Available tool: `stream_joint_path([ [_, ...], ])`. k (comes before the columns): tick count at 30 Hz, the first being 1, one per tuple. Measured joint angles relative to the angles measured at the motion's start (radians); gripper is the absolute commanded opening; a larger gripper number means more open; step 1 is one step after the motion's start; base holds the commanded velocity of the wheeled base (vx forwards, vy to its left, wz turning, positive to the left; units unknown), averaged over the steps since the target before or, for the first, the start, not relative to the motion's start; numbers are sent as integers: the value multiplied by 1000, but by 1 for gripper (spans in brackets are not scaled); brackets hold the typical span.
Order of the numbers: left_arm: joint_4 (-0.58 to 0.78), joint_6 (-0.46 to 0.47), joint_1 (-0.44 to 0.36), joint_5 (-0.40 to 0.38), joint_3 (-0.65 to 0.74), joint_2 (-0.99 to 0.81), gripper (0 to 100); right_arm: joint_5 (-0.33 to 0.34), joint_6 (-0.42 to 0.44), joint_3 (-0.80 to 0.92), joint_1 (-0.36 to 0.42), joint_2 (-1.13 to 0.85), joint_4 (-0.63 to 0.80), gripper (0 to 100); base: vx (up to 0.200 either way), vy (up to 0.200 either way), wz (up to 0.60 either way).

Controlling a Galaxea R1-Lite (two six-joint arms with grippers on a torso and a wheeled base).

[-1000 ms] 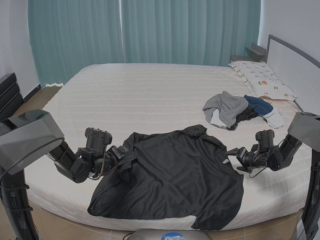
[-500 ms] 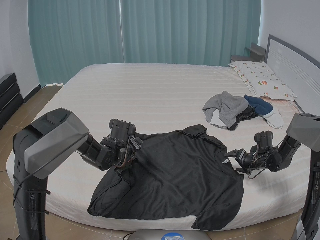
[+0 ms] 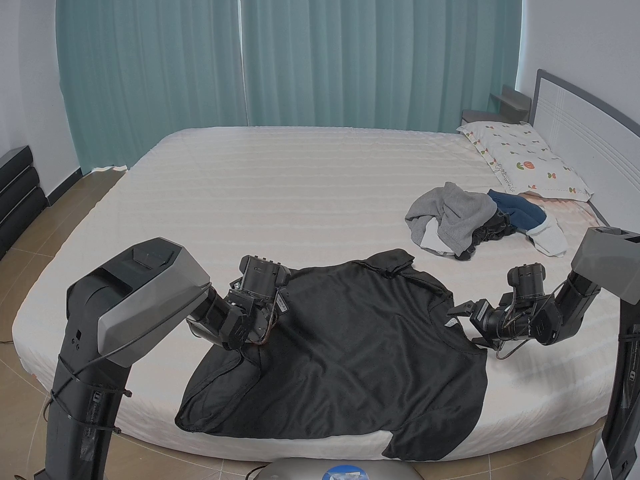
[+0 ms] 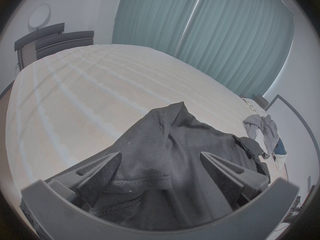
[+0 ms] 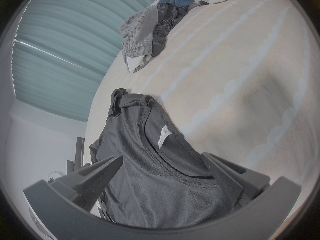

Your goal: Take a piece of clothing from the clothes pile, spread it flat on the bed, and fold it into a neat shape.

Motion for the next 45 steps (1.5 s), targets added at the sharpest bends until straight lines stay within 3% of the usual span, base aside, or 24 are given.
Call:
stream_joint_path([
  [1, 1, 1, 0, 1, 0, 3, 0, 0, 0, 0, 0, 0, 0, 100, 0, 0, 0],
  [14, -1, 63, 36, 4, 2, 16, 0, 0, -2, -1, 0, 1, 0, 100, 0, 0, 0],
  [23, -22, 68, 147, -1, -22, -23, 0, -1, -3, 0, 0, 1, 0, 100, 0, 0, 0],
  [32, -51, 140, 287, -30, -138, -18, 0, 1, -1, -2, 0, 1, -3, 100, 0, 0, 0],
  [45, -69, 194, 351, -54, -356, 108, 0, 3, 4, -5, 0, 2, -5, 100, 0, 0, 0],
])
